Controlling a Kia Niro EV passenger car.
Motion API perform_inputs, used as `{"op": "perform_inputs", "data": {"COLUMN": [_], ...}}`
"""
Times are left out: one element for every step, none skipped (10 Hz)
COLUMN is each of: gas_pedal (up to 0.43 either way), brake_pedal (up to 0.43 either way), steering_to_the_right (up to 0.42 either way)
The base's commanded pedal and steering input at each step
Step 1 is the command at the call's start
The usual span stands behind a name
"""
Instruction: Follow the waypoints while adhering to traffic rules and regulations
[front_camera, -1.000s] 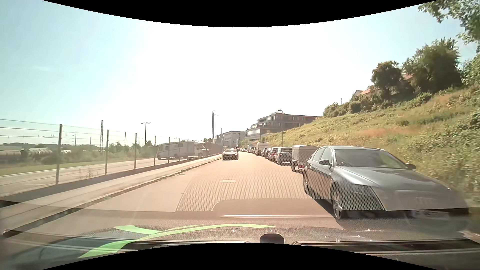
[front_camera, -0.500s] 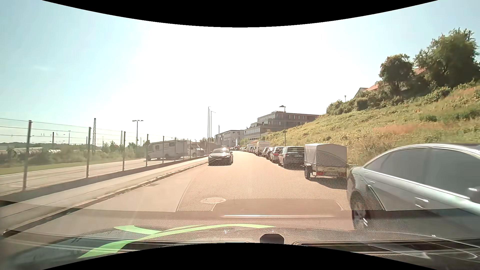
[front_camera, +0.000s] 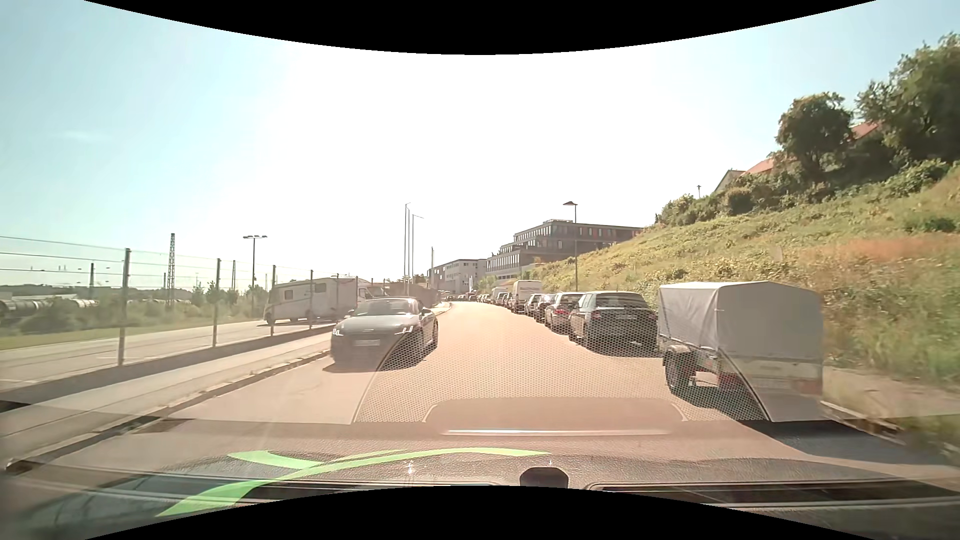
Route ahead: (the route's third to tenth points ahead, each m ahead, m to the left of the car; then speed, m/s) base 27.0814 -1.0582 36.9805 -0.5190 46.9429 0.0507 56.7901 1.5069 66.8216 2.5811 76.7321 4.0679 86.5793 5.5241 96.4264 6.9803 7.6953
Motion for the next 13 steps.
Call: {"op": "perform_inputs", "data": {"gas_pedal": [0.197, 0.209, 0.209, 0.209, 0.209, 0.209, 0.209, 0.209, 0.209, 0.209, 0.209, 0.209, 0.209], "brake_pedal": [0.000, 0.000, 0.000, 0.000, 0.000, 0.000, 0.000, 0.000, 0.000, 0.000, 0.000, 0.000, 0.000], "steering_to_the_right": [0.002, 0.001, 0.000, -0.003, -0.003, -0.003, -0.003, -0.003, -0.003, -0.004, -0.004, -0.004, -0.006]}}
